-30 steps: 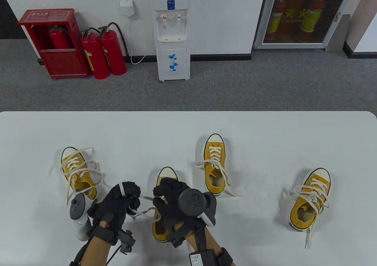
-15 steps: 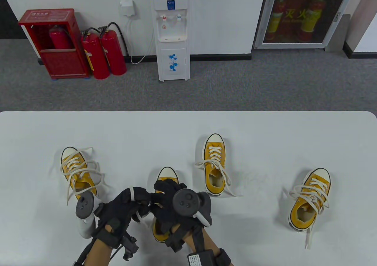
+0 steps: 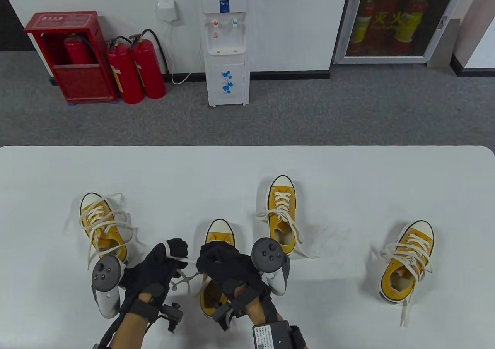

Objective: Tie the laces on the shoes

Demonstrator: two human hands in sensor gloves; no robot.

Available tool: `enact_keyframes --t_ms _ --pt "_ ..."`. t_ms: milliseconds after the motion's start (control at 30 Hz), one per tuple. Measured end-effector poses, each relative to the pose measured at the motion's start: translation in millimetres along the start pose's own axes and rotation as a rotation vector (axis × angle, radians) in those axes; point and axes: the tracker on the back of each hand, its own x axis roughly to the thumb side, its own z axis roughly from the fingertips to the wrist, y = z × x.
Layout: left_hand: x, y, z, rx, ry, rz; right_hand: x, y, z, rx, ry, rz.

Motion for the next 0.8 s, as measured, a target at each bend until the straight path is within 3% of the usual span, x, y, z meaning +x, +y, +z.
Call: enact_keyframes --t_ms 300,567,800 --pt "0.3 3.2 2.4 0.045 0.010 0.069 2.8 10.8 -0.7 0.121 0.000 0.143" --pt "2.9 -0.3 3.7 0.012 -0.001 0.153 -0.6 18.6 -0.3 0.159 0.017 0.266" --pt "8.6 -7.9 6.4 -0.004 -0.023 0.107 -2.1 29.3 1.1 0.205 0.016 0.280"
